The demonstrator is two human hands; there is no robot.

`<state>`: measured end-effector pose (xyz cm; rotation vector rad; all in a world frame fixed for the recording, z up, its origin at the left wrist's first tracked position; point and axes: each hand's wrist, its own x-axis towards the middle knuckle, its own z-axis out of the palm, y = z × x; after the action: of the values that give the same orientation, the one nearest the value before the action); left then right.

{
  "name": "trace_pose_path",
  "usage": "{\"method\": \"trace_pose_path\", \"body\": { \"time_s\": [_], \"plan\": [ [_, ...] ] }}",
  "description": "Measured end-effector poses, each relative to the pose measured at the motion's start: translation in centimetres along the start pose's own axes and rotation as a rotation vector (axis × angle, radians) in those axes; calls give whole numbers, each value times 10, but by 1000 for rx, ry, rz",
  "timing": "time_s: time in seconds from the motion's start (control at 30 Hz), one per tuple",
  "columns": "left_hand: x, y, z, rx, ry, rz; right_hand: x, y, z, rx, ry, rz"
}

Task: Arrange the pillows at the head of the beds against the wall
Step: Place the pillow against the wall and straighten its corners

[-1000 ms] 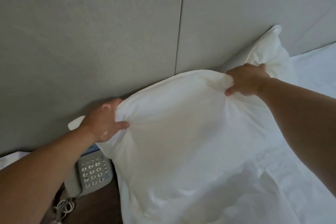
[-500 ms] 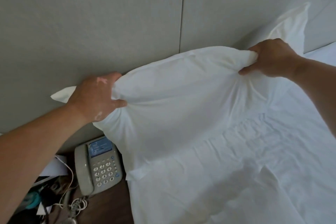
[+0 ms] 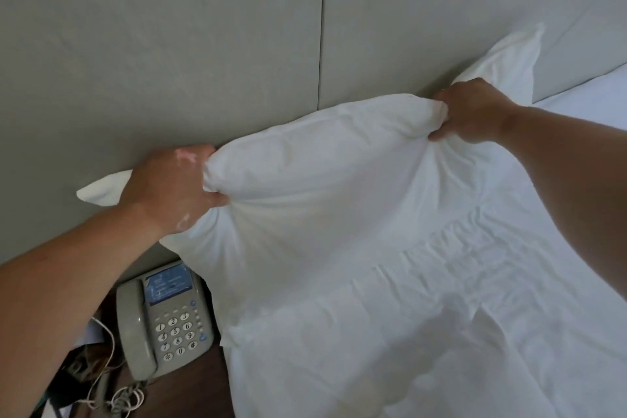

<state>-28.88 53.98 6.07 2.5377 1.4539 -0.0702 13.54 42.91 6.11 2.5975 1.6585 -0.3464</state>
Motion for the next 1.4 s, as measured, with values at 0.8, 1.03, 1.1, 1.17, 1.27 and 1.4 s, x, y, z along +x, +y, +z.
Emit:
{"method": "trace_pose_path", "body": {
  "time_s": [0.8, 1.03, 1.1, 1.17, 1.27, 1.4],
  "plan": [
    [4, -4, -5, 98, -185, -88, -16, -8, -5, -53, 114, 117],
    [-25, 18, -34, 127, -154, -100, -110, 11, -8, 186, 172, 201],
    [-42, 33, -39, 100, -129, -81, -155, 19, 4, 214, 99, 233],
    [-62, 52, -38, 50, -121, -43, -205, 27, 22, 270, 17, 290],
    [-98, 86, -28, -46, -143, 42, -287, 40, 53, 386, -85, 411],
    [-151, 136, 11, -154, -305, 143, -403, 47, 99, 544, -152, 612]
  ]
}}
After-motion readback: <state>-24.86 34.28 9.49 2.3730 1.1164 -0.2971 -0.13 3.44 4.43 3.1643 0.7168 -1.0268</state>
